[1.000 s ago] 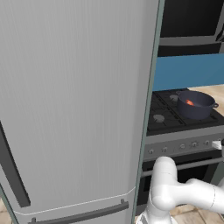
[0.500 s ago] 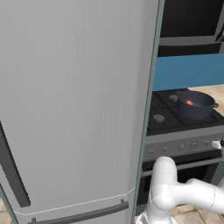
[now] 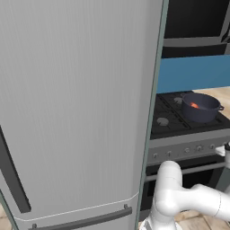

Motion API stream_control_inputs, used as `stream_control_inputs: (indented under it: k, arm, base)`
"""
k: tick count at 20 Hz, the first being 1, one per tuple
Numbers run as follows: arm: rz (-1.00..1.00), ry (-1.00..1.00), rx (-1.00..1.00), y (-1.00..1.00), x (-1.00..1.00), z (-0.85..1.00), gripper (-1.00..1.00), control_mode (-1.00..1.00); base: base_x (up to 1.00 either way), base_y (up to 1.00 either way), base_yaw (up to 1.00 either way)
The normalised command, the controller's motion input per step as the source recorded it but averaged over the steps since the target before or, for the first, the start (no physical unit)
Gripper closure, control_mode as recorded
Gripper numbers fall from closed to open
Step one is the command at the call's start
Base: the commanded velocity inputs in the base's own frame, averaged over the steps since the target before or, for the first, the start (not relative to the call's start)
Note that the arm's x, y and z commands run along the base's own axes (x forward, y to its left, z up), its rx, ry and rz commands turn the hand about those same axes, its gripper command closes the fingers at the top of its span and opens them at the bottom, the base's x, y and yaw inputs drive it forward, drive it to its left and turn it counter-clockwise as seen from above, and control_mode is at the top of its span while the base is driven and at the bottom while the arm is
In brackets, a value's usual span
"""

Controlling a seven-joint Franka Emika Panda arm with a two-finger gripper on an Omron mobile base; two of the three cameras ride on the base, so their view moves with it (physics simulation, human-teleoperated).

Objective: Retrieve the frozen meat and place it in the pot on a burner. Then turn the burner on.

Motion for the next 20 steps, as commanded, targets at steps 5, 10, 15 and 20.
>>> stream_control_inputs:
  k: [5,10,15,20]
  arm:
    - [0.22,-0.32,-0.33,0.07,0.0,-0.26,1.0,-1.0]
    - [0.26,-0.32,-0.33,0.0,0.0,-0.14,1.0,-1.0]
    - [0.23,-0.28,-0.34,0.0,0.0,-0.23,1.0,-1.0]
    - [0.18,-0.04,-0.45,0.2,0.0,-0.61,1.0,-1.0]
  base:
    - [0.0,0.0,0.0]
    - [0.0,0.0,0.0]
    - [0.0,0.0,0.0]
    - [0.0,0.0,0.0]
